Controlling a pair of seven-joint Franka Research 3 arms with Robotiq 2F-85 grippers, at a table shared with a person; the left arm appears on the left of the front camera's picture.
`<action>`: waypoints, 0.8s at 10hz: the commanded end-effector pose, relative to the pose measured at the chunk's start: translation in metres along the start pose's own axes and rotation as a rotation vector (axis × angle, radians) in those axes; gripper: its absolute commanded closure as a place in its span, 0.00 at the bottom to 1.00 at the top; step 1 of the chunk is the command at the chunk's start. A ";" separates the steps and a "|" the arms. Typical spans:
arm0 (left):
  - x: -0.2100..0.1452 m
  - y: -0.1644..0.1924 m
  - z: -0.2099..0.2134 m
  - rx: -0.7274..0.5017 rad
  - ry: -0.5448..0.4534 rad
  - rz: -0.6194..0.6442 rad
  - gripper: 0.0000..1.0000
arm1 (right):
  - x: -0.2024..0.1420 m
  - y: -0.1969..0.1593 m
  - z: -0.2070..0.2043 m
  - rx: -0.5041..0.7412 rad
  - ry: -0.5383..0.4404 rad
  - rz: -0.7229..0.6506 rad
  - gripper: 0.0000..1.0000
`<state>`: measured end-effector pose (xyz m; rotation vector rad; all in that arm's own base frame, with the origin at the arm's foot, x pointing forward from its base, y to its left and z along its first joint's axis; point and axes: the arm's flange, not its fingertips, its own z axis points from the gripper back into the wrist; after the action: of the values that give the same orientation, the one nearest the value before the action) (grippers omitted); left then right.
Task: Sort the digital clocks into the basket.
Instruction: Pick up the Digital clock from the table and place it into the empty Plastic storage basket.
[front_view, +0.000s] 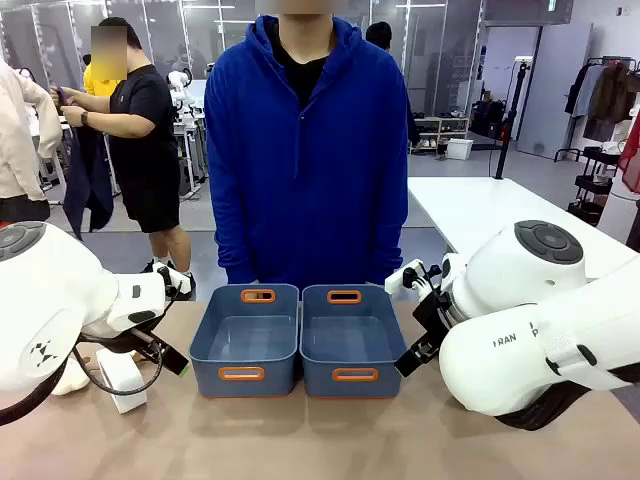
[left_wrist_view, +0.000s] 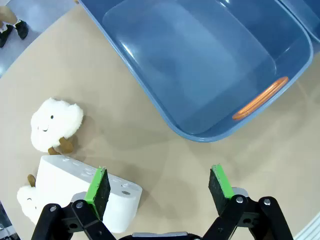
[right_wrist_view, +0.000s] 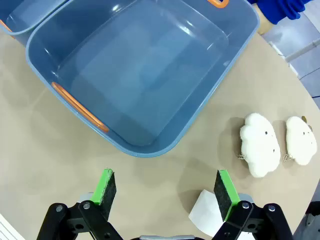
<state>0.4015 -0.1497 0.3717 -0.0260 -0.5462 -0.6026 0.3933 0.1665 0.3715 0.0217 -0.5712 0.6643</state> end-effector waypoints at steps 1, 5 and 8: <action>0.000 0.000 0.000 0.000 0.000 -0.001 0.00 | 0.000 0.000 0.000 0.000 0.000 0.000 0.00; 0.000 0.000 0.000 0.000 0.000 -0.001 0.00 | 0.000 0.000 0.000 0.000 0.000 0.000 0.00; 0.000 0.000 0.000 0.000 0.000 -0.001 0.00 | 0.000 0.000 0.000 -0.001 0.000 0.002 0.00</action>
<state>0.4013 -0.1504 0.3717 -0.0259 -0.5462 -0.6042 0.3933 0.1665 0.3715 0.0206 -0.5713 0.6660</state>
